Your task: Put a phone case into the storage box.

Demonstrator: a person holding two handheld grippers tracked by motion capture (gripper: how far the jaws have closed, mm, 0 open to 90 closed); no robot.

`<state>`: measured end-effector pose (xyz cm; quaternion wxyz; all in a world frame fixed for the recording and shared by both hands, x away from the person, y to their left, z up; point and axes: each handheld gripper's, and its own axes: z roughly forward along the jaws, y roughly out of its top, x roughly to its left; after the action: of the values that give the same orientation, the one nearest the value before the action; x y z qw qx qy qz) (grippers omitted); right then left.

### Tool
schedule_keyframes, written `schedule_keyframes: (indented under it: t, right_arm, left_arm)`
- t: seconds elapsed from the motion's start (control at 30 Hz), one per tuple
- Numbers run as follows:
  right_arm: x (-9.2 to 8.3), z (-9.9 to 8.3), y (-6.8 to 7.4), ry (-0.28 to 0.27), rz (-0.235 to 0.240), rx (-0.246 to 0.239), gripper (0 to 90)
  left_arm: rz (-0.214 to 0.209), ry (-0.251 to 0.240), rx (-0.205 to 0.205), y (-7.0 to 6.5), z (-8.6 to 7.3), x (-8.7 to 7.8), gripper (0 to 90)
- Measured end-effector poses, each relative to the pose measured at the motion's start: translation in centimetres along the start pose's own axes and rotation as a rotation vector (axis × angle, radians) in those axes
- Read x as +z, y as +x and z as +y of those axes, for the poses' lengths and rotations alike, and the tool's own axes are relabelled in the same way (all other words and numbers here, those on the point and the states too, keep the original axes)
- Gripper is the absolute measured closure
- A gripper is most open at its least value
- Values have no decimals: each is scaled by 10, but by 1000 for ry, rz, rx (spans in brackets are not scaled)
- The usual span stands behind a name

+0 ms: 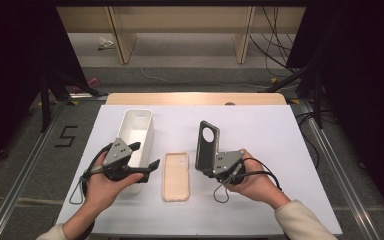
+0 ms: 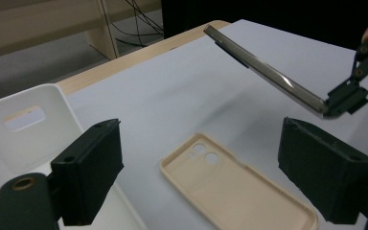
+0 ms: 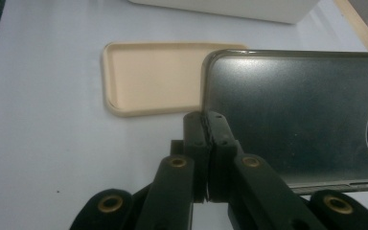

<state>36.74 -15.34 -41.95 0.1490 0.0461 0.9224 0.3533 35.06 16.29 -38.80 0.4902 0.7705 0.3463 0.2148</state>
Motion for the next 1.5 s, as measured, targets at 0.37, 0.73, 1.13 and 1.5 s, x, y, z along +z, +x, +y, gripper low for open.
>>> schedule_keyframes:
  t: [0.37, 0.73, 1.13, 1.5]
  right_arm:
    - [-4, 1, 10, -5, -4, -26, 896]
    - [-4, 4, 14, -11, -8, -36, 896]
    - [-1, 7, 17, -2, -16, -64, 896]
    - [0, 9, 20, 14, -20, -75, 896]
  left_arm:
    - [-71, 94, -45, -11, 43, 49, 229]
    - [-106, 200, -111, -12, 79, 101, 353]
    - [-115, 306, -213, -6, 92, 142, 500]
    - [-118, 347, -245, -6, 89, 147, 669]
